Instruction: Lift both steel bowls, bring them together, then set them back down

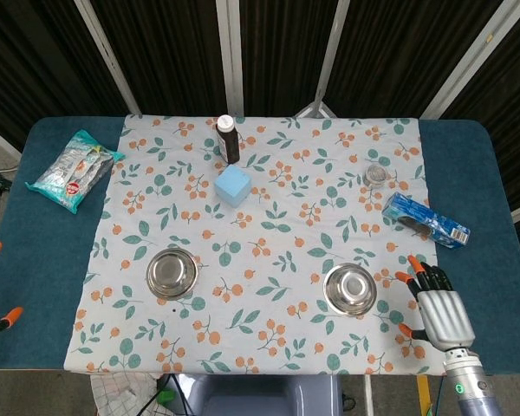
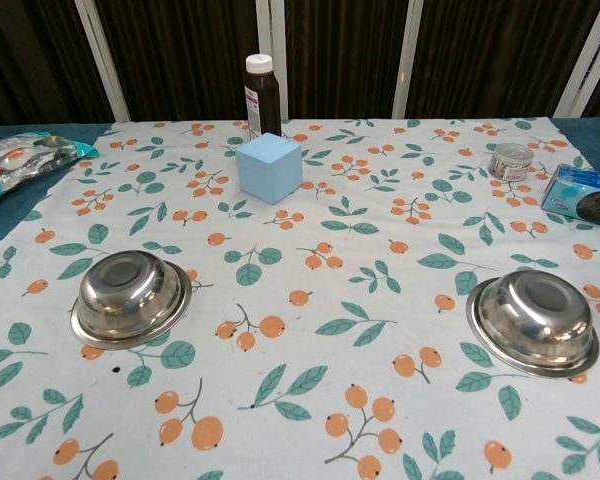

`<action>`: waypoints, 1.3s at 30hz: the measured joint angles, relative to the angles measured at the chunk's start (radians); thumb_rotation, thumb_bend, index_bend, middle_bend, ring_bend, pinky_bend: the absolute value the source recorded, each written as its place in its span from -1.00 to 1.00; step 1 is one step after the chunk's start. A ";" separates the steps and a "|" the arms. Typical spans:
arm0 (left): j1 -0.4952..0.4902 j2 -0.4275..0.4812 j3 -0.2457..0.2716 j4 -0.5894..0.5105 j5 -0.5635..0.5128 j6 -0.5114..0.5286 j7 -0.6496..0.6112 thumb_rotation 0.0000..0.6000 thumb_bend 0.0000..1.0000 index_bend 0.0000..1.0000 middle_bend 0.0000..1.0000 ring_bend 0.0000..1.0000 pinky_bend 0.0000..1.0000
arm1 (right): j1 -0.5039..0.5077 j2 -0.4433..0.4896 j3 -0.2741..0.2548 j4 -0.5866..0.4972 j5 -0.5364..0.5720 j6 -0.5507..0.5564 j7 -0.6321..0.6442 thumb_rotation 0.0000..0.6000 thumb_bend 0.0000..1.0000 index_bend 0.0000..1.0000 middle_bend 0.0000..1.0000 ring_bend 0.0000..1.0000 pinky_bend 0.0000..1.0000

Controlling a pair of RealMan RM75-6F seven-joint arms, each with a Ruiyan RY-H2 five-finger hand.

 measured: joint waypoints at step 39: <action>-0.003 -0.007 -0.013 -0.004 -0.040 -0.009 0.023 1.00 -0.95 -0.98 -1.00 -1.00 -0.83 | 0.226 -0.283 0.042 0.144 0.311 -0.179 -0.219 1.00 -0.93 -0.61 -0.95 -0.63 -0.78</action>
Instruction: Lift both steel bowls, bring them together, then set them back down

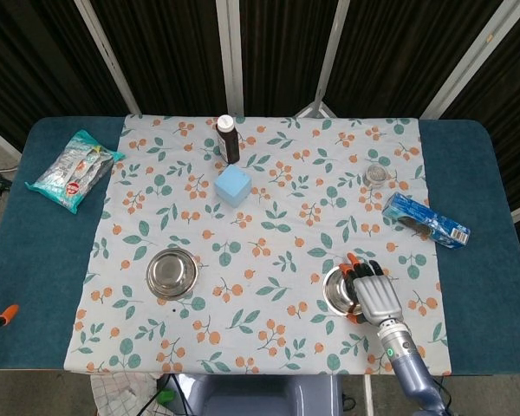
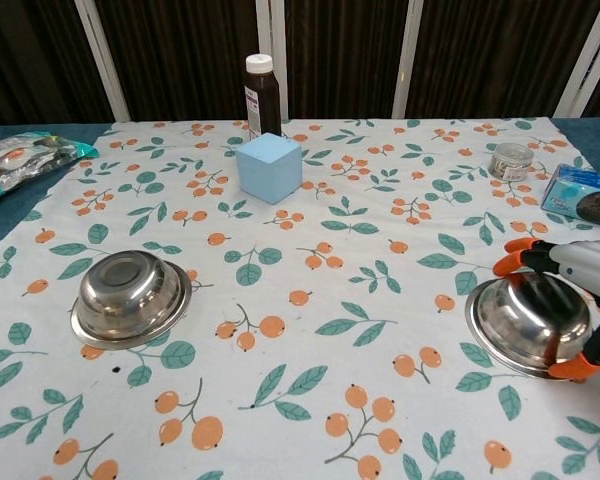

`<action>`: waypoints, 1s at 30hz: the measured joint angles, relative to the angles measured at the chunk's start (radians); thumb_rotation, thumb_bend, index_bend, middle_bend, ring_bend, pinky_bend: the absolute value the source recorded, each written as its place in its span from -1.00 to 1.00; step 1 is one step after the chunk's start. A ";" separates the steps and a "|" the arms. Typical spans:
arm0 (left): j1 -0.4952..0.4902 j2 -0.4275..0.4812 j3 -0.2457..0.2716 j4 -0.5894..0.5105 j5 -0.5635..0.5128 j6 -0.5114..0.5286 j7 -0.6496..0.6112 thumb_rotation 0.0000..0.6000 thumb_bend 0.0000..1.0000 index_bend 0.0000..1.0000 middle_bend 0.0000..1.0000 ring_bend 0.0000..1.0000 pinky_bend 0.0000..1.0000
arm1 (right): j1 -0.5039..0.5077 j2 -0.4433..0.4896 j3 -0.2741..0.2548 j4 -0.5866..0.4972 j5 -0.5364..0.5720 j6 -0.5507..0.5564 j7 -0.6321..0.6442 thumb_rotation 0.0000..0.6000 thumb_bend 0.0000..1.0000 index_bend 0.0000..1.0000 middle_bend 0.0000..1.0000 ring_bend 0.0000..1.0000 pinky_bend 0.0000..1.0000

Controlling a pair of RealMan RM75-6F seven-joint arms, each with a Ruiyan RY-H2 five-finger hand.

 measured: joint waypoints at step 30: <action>0.000 0.000 -0.001 -0.005 0.003 0.004 -0.003 1.00 -0.87 -0.95 -1.00 -1.00 -0.81 | 0.047 -0.038 -0.013 0.017 -0.025 0.040 0.025 1.00 -0.81 -0.31 -0.43 -0.14 -0.21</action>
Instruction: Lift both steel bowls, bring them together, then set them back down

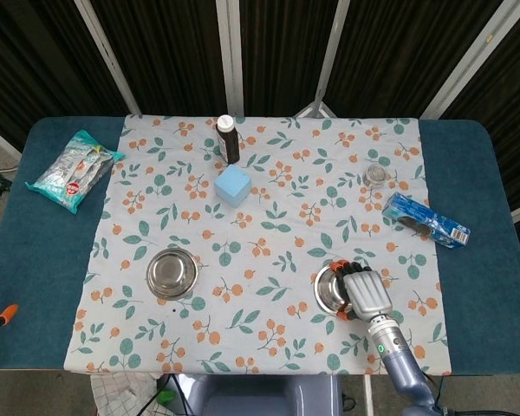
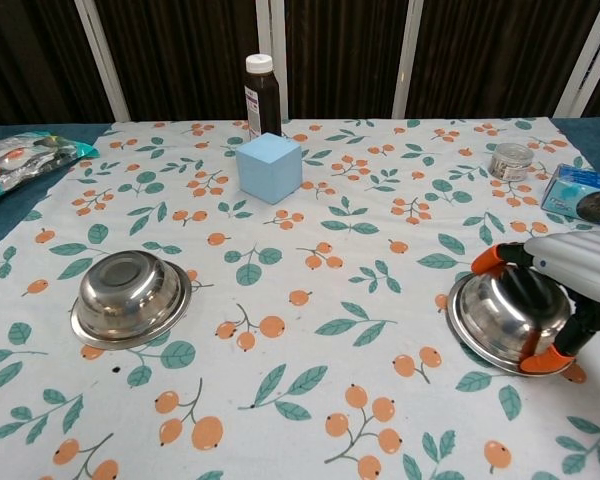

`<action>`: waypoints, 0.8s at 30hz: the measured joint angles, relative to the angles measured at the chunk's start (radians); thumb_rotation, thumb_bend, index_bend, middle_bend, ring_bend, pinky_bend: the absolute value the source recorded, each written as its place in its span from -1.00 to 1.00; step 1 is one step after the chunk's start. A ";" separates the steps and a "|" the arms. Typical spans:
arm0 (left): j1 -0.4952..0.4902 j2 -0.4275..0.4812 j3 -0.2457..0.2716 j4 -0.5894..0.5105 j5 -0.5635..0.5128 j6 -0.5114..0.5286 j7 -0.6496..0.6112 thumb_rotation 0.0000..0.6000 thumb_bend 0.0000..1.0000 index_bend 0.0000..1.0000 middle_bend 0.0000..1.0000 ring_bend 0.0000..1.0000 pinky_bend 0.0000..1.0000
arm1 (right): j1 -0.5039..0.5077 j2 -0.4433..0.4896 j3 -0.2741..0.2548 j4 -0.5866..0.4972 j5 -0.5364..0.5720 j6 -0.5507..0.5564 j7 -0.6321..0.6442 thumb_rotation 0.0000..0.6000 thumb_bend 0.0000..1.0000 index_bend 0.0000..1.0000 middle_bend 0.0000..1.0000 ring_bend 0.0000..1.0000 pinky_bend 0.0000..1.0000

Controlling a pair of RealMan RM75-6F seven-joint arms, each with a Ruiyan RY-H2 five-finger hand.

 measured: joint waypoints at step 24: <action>-0.236 0.069 -0.037 -0.318 -0.171 -0.393 0.252 1.00 -1.00 -0.93 -1.00 -1.00 -0.80 | 0.021 0.266 0.103 -0.301 0.035 0.108 -0.071 1.00 -0.81 -0.30 -0.43 -0.14 -0.21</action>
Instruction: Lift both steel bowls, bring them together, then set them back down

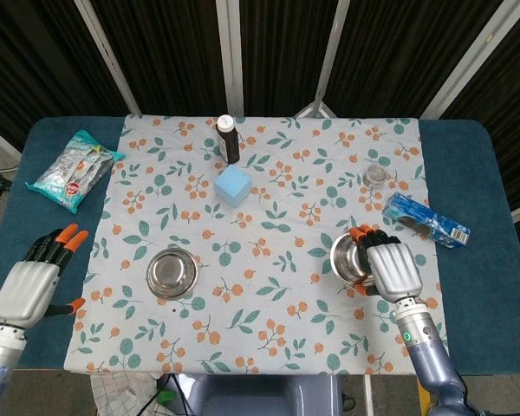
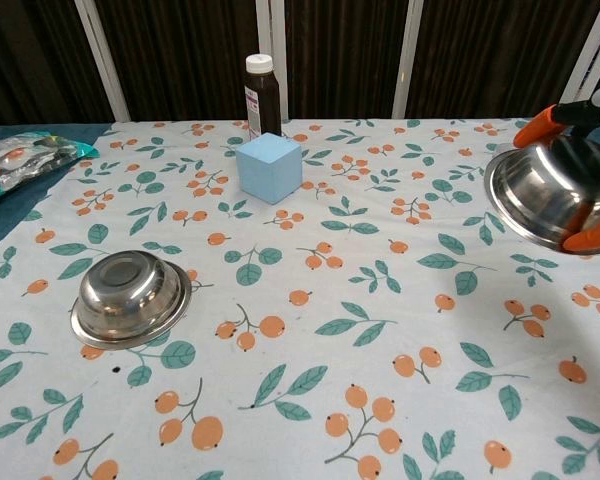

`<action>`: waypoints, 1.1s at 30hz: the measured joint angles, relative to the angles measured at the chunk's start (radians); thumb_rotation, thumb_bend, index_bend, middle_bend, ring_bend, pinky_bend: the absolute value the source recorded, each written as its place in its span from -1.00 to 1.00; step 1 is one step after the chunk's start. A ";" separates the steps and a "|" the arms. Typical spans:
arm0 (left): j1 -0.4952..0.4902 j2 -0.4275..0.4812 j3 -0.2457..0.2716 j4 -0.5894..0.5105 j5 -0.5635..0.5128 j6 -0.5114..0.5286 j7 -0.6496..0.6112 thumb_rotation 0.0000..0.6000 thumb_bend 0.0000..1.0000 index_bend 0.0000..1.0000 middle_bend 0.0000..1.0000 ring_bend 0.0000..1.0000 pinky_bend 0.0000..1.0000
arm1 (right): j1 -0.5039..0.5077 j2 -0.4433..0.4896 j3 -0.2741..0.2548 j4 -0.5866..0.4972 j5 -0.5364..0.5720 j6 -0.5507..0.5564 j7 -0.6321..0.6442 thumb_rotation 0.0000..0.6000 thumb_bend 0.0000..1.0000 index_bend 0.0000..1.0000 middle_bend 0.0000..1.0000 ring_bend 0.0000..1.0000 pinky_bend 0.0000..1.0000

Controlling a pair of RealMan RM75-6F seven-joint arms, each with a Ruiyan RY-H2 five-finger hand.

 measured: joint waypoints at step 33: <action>-0.427 -0.452 0.019 0.249 -0.540 -0.240 0.380 1.00 -1.00 -0.90 -1.00 -1.00 -0.75 | 0.017 0.037 -0.003 0.013 0.023 0.027 0.045 1.00 -0.81 -0.30 -0.43 -0.13 -0.21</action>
